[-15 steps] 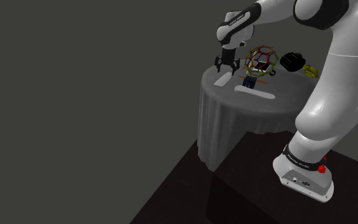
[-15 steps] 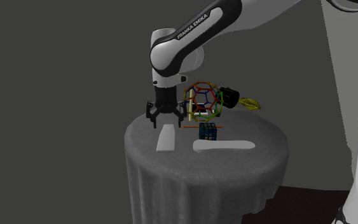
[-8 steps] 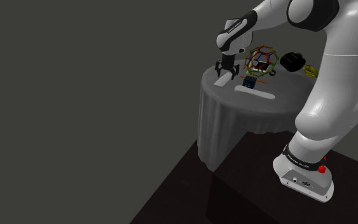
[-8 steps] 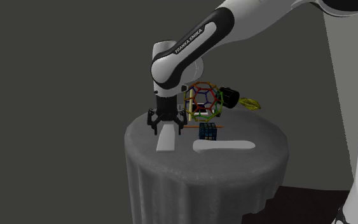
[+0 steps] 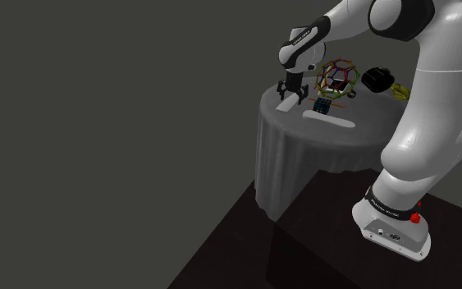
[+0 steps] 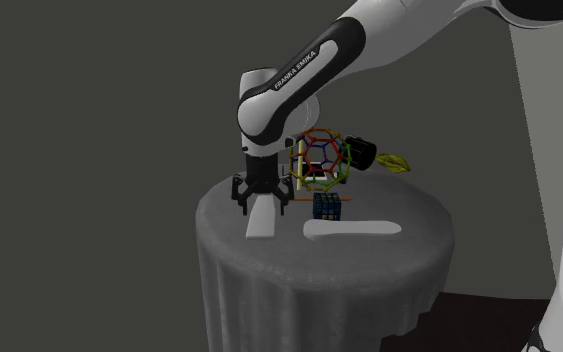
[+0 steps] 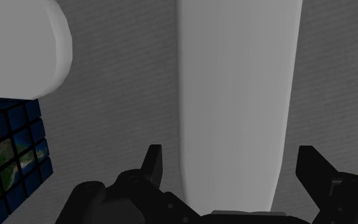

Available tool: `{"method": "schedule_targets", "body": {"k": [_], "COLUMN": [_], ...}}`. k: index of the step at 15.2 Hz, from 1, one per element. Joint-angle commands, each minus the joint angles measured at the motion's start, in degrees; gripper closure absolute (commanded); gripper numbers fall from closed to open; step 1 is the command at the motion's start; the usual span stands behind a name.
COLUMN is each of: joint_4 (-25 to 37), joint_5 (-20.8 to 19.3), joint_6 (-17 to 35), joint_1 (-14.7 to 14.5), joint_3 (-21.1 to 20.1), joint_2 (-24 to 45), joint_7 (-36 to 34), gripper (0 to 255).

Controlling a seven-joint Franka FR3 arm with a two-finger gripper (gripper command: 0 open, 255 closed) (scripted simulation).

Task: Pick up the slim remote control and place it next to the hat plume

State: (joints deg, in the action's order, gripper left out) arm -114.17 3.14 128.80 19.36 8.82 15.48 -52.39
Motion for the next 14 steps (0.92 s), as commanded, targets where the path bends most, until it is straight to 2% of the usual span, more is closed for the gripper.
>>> {"method": "schedule_targets", "body": {"k": [1,10,14], "joint_4": [0.0,0.0,1.07], "joint_5": [0.0,0.0,-0.38], "joint_6": [0.0,0.01,-2.68], "joint_1": [0.0,0.0,-0.09], "joint_3": [0.0,0.0,0.12], "joint_2": [0.0,0.01,-1.64], "joint_7": [0.0,0.0,-0.25], "gripper": [255,255,255]}}
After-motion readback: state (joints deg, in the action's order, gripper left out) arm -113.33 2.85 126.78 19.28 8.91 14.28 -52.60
